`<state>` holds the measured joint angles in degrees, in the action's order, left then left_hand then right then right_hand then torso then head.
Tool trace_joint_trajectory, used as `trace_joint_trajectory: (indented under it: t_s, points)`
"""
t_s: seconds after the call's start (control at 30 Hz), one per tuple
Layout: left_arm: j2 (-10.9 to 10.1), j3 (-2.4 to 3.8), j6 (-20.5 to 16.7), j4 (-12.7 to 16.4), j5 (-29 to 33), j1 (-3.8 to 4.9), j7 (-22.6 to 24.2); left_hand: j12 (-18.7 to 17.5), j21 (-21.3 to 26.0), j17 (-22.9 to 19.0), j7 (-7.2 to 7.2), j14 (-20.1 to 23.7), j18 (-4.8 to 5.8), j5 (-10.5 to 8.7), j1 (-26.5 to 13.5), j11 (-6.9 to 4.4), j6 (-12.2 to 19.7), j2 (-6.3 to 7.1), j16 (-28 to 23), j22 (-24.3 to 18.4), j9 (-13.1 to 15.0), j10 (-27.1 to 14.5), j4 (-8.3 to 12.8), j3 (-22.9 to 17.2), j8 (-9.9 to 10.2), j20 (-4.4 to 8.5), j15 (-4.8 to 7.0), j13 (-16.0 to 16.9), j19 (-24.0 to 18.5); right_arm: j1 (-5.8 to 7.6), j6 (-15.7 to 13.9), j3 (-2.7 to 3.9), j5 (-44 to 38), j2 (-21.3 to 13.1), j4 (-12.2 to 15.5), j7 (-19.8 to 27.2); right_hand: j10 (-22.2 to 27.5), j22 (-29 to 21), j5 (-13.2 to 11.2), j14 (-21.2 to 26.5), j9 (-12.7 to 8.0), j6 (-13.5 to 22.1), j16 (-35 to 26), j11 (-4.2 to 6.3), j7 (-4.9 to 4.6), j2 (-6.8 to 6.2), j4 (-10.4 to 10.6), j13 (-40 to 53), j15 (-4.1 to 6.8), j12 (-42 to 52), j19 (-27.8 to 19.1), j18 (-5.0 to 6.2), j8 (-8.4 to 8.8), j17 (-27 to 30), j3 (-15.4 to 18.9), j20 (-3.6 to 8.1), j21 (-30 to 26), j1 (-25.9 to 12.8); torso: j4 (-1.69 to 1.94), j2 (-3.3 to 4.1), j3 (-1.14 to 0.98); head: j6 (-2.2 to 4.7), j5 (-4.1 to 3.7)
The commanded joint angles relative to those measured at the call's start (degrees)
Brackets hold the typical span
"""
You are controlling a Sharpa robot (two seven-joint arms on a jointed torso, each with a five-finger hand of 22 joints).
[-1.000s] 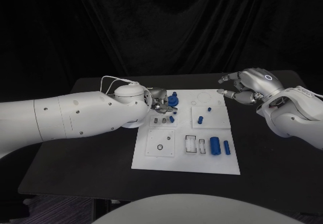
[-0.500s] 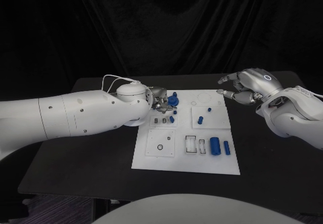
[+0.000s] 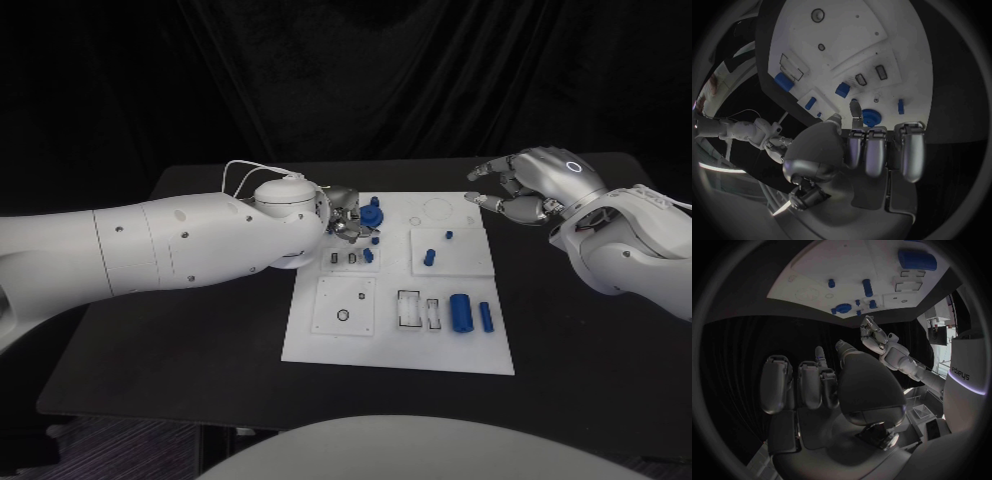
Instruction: Assemble the parts on the task board
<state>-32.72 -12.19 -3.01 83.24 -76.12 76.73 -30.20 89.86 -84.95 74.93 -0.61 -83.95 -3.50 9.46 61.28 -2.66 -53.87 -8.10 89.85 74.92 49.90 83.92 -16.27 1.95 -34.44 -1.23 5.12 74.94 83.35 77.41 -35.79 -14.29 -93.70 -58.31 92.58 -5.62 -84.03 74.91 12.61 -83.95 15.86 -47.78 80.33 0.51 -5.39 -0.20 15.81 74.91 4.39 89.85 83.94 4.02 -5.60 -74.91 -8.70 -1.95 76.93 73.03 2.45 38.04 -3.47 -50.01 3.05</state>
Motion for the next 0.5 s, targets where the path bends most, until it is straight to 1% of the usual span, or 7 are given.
trace_joint_trajectory:
  t_s: [0.03,0.3,0.5]
  points:
    - [0.27,0.04,0.33,-0.15,-0.08,-0.45,1.75,0.14,0.24,15.07,-0.13,-6.05,0.85,0.39,0.77,-0.28,-0.64,0.01,0.15,4.71,-0.06,6.08,0.05,-0.22,0.63,0.34,0.46,15.06,-0.02,-0.11,0.2,0.04,-0.16,0.01,0.08,-1.04,-5.97,11.2,0.09,-4.21,-0.1,-0.34,-0.24,-0.39,-0.02,0.39,0.41,15.09,-0.48,0.15,1.51,-1.1,-0.29,-6.45,-0.01,-0.39,-0.28,-0.09,0.02,-0.07,0.05,0.01,-0.2]
    - [0.65,0.04,0.44,-0.69,-0.08,-1.36,2.24,0.14,0.25,15.07,-0.12,-6.05,0.85,0.44,0.84,-0.28,-0.77,0.01,0.15,4.73,-0.07,6.08,0.07,-0.26,0.79,0.34,0.46,15.06,0.0,-0.11,0.19,0.04,-0.16,0.02,0.11,-1.05,-5.97,11.21,0.09,-4.2,-0.11,-0.35,-0.26,-0.39,-0.02,0.39,0.41,15.09,-0.48,0.15,1.51,-1.1,-0.28,-6.43,-0.01,-0.39,-0.27,-0.1,0.03,-0.08,0.01,0.01,-0.36]
    - [0.75,0.04,0.89,-0.72,-0.08,-1.76,2.32,0.14,0.23,15.07,-0.11,-6.05,0.87,0.57,0.92,-0.3,-1.15,0.06,0.15,4.81,-0.05,6.08,0.08,-0.3,1.16,0.34,0.46,15.06,0.05,-0.11,0.23,0.04,-0.16,0.04,0.1,-1.04,-5.97,11.2,0.09,-4.2,-0.12,-0.37,-0.28,-0.4,-0.02,0.4,0.42,15.09,-0.48,0.15,1.5,-1.09,-0.28,-6.41,-0.01,-0.39,-0.31,-0.11,0.02,-0.09,0.03,0.01,-0.48]
